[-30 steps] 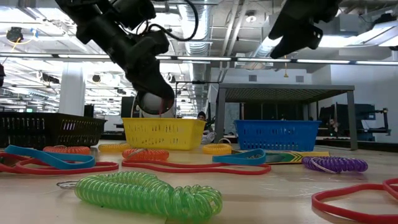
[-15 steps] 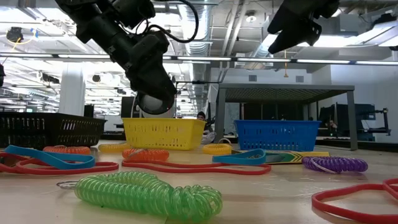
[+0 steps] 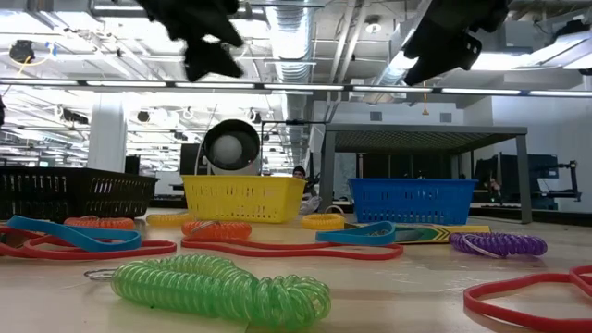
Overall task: Pick & Place Office Desk Supplies
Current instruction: Put the right yellow spring keychain into the black bin
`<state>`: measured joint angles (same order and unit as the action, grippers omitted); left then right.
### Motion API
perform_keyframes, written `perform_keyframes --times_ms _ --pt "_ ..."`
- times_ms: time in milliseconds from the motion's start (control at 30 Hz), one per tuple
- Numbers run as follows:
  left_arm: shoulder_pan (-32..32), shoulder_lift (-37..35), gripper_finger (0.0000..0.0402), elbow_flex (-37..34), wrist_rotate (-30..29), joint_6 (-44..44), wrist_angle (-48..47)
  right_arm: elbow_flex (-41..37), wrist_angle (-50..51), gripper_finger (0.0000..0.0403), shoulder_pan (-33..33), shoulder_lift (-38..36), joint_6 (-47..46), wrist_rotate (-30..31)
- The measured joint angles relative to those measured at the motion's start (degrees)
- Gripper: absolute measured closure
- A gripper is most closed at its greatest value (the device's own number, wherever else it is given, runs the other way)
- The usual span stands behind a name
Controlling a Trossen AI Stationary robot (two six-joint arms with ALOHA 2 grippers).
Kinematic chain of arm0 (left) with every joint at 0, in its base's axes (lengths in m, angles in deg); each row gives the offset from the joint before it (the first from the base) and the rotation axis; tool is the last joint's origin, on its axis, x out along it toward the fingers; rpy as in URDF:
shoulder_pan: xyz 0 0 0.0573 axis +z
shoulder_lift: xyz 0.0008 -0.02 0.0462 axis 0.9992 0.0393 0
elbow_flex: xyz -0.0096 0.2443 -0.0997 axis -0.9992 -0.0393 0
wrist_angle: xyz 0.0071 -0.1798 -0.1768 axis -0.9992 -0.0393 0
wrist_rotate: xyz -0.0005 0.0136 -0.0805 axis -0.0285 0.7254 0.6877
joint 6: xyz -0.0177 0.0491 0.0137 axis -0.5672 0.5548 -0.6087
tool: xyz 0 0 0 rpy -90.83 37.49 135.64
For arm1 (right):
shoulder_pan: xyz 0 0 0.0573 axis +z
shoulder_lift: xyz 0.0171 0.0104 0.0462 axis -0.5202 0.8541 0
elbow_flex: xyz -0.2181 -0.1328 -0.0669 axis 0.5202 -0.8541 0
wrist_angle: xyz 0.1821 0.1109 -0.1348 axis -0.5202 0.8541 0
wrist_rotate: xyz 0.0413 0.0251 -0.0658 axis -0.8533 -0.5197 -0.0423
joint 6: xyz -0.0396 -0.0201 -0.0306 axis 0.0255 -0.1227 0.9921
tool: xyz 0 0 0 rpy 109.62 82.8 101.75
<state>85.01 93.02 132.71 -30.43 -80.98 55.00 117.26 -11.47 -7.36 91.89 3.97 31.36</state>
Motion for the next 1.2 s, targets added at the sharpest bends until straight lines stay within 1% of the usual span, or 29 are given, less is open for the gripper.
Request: perform_keyframes --times_ms 100,200,300,433,700,800,1000,1200 --pt "-2.92 0.63 0.0207 0.58 -4.05 -2.71 -5.26 0.00 0.30 0.0149 0.00 0.00 -0.01 0.00" --pt "-4.93 2.93 0.0220 0.58 -6.70 -3.10 -9.41 0.00 0.97 0.0149 0.00 0.00 -0.07 -0.04" --pt "-6.13 5.70 0.0224 0.51 -7.35 -3.99 -11.15 0.00 1.13 0.0149 0.04 0.00 -0.18 -0.18" --pt "-7.04 8.71 0.0213 0.54 -6.79 -3.74 -10.79 0.00 1.10 0.0149 0.08 0.00 -0.18 -0.51" --pt "-8.11 13.08 0.0168 0.54 -6.71 -1.02 -11.38 0.00 2.08 0.0149 1.99 0.00 -0.18 -0.63" --pt "-8.11 15.25 0.0157 0.54 -6.69 -0.72 -12.10 0.00 2.33 0.0149 2.70 0.00 -0.18 -0.52" --pt "-8.11 18.51 0.0153 0.54 -6.74 -0.63 -13.43 0.00 3.24 0.0149 3.02 0.00 -0.16 0.68" --pt "-8.18 19.14 0.0157 0.50 -6.84 -0.07 -13.19 0.00 4.42 0.0149 3.00 0.00 -0.16 0.86"
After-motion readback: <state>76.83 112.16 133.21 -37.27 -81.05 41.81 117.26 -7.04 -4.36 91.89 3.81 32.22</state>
